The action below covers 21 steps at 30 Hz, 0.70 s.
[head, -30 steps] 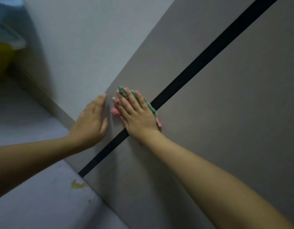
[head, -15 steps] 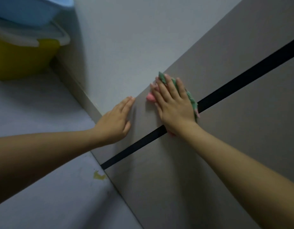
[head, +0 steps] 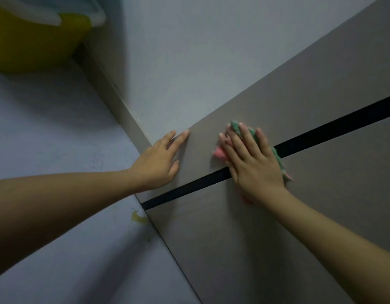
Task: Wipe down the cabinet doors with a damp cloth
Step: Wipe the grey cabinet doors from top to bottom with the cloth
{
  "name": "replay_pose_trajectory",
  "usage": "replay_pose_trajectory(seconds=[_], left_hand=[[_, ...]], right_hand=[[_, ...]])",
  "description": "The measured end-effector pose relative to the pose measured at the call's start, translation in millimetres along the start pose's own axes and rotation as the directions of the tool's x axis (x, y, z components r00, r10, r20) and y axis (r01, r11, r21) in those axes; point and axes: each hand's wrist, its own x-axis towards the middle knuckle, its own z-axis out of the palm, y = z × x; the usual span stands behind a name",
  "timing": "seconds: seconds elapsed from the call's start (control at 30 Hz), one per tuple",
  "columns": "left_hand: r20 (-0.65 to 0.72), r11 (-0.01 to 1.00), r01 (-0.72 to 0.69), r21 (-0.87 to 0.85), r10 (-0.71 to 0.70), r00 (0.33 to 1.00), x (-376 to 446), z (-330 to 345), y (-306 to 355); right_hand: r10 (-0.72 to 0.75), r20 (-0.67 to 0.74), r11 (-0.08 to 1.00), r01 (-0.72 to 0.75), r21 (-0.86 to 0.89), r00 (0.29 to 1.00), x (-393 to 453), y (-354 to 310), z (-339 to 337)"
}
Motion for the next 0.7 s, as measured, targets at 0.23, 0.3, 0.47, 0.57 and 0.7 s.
replay_pose_trajectory(seconds=[0.23,0.3,0.47,0.57,0.7], left_hand=[[-0.006,0.990,-0.120,0.075,0.121,0.993,15.0,17.6,-30.1],[-0.031,0.988,-0.140,0.059,0.142,0.989,14.0,21.8,-32.7],[-0.057,0.984,-0.176,0.026,0.178,0.982,16.4,17.0,-40.7],[-0.098,0.992,-0.121,-0.043,0.116,0.988,19.2,14.7,-45.3],[-0.059,0.991,-0.067,-0.115,0.061,0.996,29.8,18.1,-56.1]], right_hand=[[-0.272,0.062,0.956,0.277,-0.100,0.960,4.0,-94.0,48.3],[-0.315,0.109,0.946,0.321,-0.038,0.943,-27.7,-95.8,52.7],[-0.283,0.050,0.958,0.279,0.068,0.958,-63.4,-66.6,43.1],[-0.271,0.007,0.956,0.268,0.122,0.962,-36.5,-78.4,45.0],[-0.332,0.009,0.943,0.332,0.008,0.943,-2.4,-131.7,64.3]])
